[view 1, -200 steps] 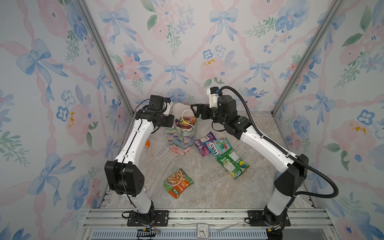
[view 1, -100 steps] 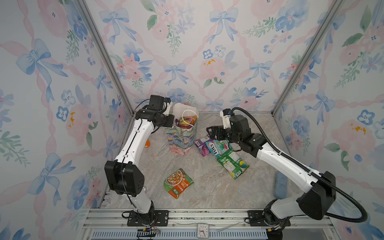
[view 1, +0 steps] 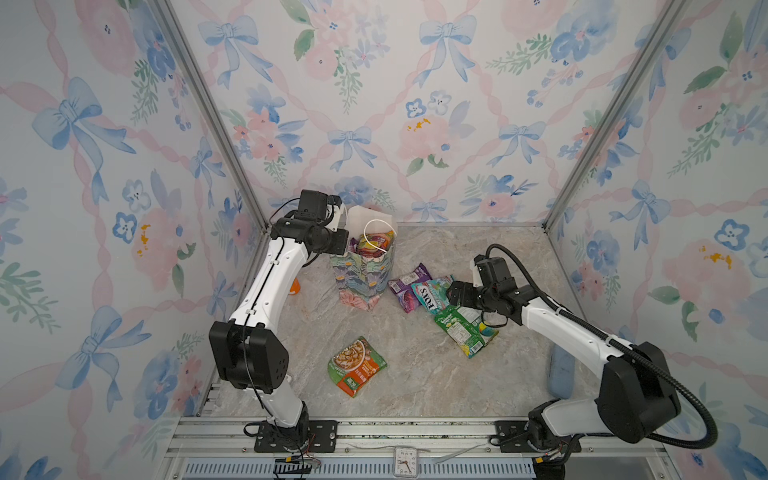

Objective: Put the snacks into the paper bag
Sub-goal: 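Move the right gripper down to the green tea-candy packet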

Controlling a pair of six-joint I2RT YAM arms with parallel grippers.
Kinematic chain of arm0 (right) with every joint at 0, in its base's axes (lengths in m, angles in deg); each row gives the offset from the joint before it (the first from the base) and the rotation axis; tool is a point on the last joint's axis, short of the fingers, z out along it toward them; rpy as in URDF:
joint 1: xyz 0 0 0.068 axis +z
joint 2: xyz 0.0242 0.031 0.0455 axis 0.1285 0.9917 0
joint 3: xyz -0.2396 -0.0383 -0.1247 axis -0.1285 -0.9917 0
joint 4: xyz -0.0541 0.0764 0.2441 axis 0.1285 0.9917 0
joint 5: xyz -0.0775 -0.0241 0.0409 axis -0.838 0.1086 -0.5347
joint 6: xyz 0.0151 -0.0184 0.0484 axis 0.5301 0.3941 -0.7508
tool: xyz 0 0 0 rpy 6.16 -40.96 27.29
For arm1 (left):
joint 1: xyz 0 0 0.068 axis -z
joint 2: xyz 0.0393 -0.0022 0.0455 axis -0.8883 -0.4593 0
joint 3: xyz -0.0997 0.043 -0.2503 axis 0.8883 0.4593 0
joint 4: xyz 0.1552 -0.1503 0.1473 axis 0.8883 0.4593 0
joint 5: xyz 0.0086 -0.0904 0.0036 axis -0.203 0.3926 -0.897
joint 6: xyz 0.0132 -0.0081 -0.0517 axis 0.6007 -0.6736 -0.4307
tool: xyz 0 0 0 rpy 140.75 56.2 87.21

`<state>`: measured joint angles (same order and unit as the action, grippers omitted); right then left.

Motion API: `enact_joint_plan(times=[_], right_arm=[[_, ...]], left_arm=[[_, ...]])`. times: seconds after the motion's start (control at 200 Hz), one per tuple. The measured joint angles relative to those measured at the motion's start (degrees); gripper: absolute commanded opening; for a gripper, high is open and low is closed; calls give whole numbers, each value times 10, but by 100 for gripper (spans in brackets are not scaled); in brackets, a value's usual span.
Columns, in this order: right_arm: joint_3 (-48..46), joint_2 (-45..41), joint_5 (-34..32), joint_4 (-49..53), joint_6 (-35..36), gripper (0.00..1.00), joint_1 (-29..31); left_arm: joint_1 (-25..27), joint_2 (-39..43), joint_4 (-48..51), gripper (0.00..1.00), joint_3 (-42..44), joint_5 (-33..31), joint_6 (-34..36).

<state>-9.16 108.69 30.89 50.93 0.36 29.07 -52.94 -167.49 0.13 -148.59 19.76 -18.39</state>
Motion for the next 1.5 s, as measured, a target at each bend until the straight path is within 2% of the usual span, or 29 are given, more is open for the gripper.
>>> enact_joint_plan(times=[0.24, 0.56, 0.7, 0.905, 1.11, 1.22, 1.34, 1.5], right_arm=[[-59, -21, 14, 1, 1, 96, -81], [-118, -15, 34, -8, 0, 97, -126], [-134, -13, 56, -29, -20, 97, -117], [-161, -44, 59, -32, -63, 97, -67], [-172, -93, 59, -38, -129, 100, 11], [-172, -109, 59, -38, -150, 98, 46], [-168, -116, 57, -28, -150, 95, 49], [-156, -115, 52, 6, -101, 90, 5]], left_arm=[[0, 0, 0, 0, 0, 0, 0], [0, 0, -2, 0, 1, 0, 0], [0, 0, -2, 0, 2, 0, 0], [0, 0, -2, 0, 2, 0, 0], [0, 0, -2, 0, 2, 0, 0], [0, 0, -2, 0, 2, 0, 0], [0, 0, -2, 0, 2, 0, 0], [0, 0, -2, 0, 2, 0, 0]])
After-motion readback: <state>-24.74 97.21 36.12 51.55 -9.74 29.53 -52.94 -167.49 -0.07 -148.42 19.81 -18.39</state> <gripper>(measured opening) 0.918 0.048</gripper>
